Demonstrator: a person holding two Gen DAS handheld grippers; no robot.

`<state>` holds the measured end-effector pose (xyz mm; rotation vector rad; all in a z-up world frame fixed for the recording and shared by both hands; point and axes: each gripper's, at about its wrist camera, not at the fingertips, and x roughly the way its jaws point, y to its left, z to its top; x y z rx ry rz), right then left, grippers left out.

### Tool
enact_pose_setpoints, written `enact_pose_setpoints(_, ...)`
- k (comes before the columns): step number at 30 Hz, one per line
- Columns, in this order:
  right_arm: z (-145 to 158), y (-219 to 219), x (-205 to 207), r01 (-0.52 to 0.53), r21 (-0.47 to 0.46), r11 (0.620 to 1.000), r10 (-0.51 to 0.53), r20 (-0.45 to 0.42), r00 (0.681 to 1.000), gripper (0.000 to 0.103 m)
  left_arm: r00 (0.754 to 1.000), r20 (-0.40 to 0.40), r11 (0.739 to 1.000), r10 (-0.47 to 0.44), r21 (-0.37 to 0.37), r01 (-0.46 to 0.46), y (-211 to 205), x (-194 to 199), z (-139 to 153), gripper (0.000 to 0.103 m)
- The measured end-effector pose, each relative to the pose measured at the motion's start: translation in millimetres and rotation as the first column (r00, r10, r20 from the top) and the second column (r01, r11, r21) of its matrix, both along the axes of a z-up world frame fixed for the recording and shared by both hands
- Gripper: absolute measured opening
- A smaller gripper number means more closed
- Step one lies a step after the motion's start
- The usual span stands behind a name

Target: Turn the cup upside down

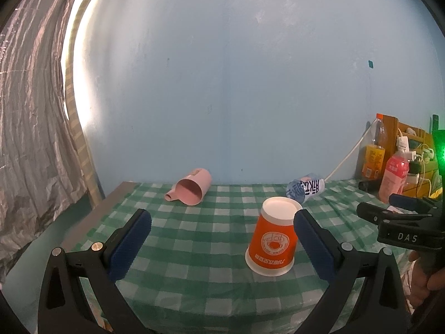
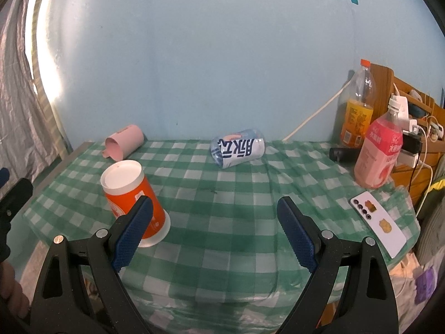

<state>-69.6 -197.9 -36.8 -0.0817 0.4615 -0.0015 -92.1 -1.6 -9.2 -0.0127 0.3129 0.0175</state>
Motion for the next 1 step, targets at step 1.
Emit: enact_pose_setpoints(1, 0.6, 0.0, -0.3, 0.001, -0.001, 1.000, -0.001, 0.001, 1.000, 0.090, 1.000, -0.002, 1.000, -0.002, 0.001, 0.002, -0.1, -0.1, -0.1, 0.103)
